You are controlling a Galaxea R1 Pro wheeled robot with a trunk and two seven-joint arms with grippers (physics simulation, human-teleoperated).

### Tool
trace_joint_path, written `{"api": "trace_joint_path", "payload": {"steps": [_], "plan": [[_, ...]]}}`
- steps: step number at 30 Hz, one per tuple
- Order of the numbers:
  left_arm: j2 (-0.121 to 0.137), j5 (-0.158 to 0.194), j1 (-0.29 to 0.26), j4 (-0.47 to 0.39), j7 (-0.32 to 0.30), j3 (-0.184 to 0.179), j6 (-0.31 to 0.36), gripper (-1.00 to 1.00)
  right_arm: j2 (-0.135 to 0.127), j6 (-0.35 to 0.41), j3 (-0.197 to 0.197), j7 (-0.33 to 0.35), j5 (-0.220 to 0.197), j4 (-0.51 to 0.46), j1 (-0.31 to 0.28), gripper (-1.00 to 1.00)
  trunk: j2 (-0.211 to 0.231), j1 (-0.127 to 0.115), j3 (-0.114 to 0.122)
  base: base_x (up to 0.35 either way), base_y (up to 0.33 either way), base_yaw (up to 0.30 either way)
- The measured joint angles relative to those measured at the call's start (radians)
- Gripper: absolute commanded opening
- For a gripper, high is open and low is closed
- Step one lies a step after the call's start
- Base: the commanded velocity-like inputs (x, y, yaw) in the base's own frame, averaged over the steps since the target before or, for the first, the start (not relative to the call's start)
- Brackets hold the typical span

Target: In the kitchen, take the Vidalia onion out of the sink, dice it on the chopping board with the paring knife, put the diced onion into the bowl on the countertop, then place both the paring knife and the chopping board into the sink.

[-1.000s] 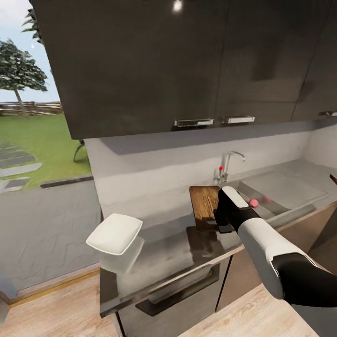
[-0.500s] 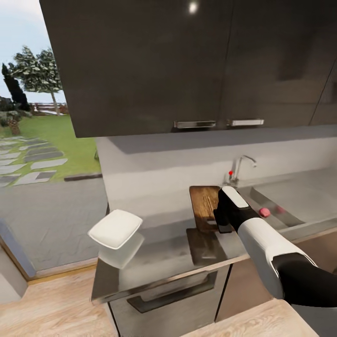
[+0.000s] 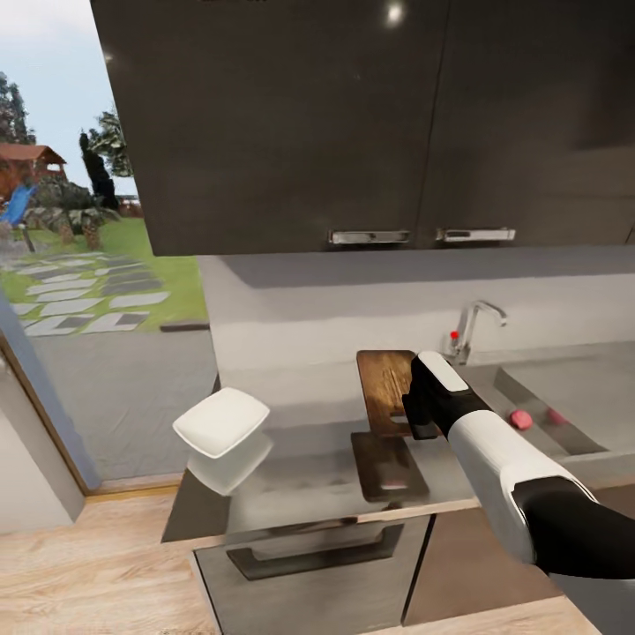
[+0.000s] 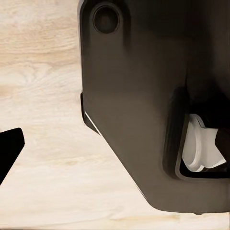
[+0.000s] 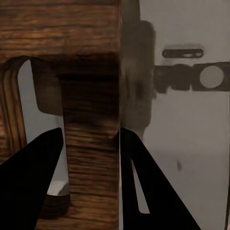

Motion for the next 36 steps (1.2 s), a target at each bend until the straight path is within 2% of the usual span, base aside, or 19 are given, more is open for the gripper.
{"api": "trace_joint_path", "payload": {"steps": [6,25,28,36], "plan": [[0.0,0.0,0.0,0.0,0.001,0.0,0.0,1.0,0.0,0.001,0.0,0.0,0.0,0.0,0.0,-1.0,0.0,0.0,0.0,0.0,-0.312,0.208],[0.002,0.001,0.0,0.0,0.0,0.0,0.0,1.0,0.0,0.059,0.003,0.004,0.0,0.0,0.0,-1.0,0.0,0.0,0.0,0.0,-0.295,0.006],[-0.015,0.001,-0.001,-0.005,-0.002,0.0,0.017,1.0,-0.018,0.076,-0.01,-0.011,-0.006,-0.018,-0.018,-1.0,0.0,-0.001,0.0,0.0,0.0,0.0],[-0.002,0.001,-0.001,-0.006,-0.001,-0.003,-0.01,1.0,-0.062,0.101,0.007,-0.008,-0.013,-0.059,-0.013,-1.0,0.0,0.0,0.0,0.0,0.0,0.0]]}}
